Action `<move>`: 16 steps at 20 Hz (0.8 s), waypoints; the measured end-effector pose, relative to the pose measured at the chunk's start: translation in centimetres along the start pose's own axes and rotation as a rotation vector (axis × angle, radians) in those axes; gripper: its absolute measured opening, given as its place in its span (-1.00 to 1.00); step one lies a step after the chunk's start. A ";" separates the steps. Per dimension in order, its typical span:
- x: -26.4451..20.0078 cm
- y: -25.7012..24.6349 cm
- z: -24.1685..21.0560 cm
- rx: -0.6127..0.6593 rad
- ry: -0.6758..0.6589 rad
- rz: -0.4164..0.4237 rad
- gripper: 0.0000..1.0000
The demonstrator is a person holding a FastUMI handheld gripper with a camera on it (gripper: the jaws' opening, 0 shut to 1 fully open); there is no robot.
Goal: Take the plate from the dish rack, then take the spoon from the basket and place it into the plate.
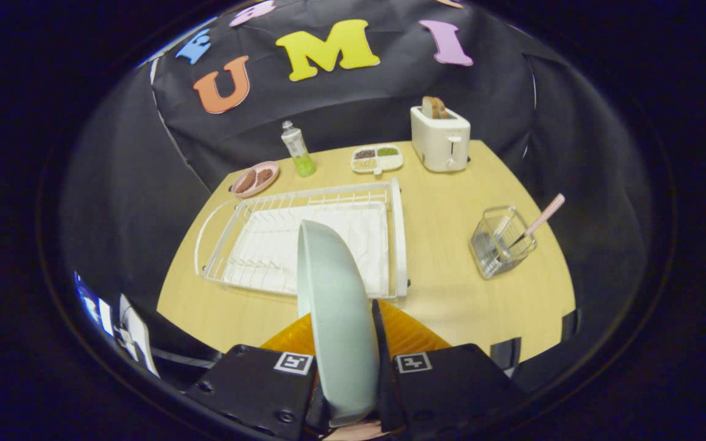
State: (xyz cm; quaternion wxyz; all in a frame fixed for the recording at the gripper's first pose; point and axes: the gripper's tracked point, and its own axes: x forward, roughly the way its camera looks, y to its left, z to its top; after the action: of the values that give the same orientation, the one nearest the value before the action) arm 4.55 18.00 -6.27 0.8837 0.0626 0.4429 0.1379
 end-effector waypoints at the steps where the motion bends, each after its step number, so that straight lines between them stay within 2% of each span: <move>1: 1.1 -0.5 -1.9 0.039 0.035 0.033 -0.29; 5: 4.1 -1.2 -7.7 0.170 0.162 0.122 -0.29; 13: 8.2 -1.3 -8.9 0.420 0.216 0.248 -0.27; 14: 8.5 -1.5 -9.1 0.429 0.226 0.250 -0.23; 16: 9.0 -1.4 -9.3 0.429 0.236 0.250 -0.01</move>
State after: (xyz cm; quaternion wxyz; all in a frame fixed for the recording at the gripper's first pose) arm 2.50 19.30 -19.03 0.7686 0.2862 0.5507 0.1552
